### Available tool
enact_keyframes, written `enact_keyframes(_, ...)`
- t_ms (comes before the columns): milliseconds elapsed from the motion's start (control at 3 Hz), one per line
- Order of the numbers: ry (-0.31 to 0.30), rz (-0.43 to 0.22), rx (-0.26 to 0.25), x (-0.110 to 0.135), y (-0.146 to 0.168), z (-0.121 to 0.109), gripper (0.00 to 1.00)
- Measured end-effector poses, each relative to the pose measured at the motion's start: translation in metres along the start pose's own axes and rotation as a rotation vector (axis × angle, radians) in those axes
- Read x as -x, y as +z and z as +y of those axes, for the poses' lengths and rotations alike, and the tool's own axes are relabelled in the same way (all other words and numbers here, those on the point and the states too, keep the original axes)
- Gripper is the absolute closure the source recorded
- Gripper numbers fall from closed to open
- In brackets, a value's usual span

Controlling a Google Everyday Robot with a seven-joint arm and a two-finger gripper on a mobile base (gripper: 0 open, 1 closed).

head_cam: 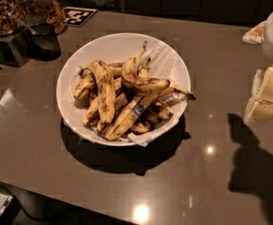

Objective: Pick banana from white bowl

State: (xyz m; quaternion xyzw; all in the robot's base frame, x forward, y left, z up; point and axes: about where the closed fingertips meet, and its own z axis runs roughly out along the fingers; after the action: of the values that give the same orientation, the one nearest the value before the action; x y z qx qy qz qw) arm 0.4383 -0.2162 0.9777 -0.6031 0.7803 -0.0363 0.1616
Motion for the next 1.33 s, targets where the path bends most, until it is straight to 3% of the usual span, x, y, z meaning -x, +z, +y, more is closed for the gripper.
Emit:
enact_keyframes(667, 0.02, 0.026, 0.004, 0.004, -0.005, 0.002, 0.0)
enact_keyframes(1333, 0.023, 0.152, 0.01, 0.039, -0.03, 0.038, 0.0)
